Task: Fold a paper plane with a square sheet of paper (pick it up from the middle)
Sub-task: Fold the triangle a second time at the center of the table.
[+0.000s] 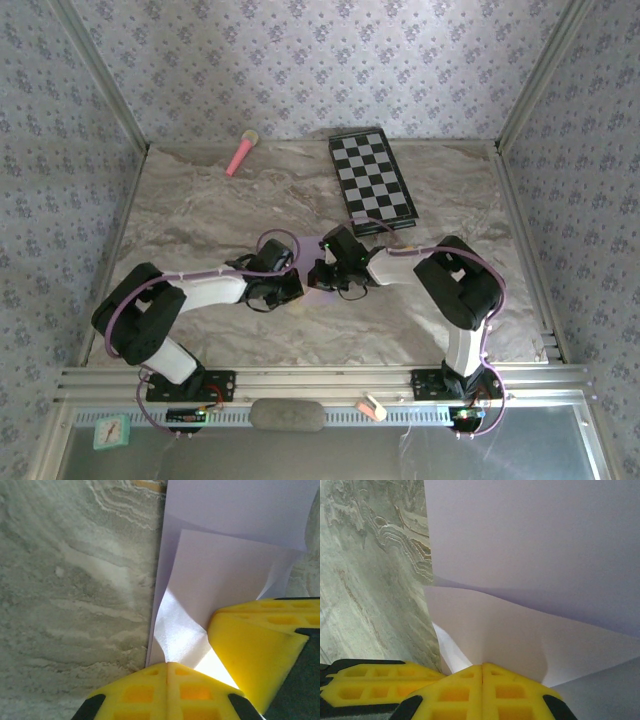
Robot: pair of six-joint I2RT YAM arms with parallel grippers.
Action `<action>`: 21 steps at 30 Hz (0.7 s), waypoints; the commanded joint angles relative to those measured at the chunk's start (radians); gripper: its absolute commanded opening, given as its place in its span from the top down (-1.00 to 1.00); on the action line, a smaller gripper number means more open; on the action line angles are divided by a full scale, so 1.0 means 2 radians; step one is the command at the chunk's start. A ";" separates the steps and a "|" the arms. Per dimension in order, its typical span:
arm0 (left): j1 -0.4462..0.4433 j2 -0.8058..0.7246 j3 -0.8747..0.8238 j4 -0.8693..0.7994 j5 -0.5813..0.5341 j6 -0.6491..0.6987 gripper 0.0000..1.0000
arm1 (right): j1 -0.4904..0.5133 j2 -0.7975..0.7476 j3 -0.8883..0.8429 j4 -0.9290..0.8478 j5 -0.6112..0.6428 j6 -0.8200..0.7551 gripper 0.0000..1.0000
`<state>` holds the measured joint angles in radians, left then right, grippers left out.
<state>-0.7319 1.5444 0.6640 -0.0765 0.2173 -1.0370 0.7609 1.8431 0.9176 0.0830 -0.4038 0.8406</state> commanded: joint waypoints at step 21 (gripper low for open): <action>-0.003 -0.002 -0.010 -0.072 -0.016 0.014 1.00 | -0.128 -0.017 0.020 -0.079 0.043 -0.067 0.98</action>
<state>-0.7334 1.5375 0.6540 -0.0742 0.2092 -1.0363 0.5186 1.8568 0.9562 0.0093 -0.4473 0.7620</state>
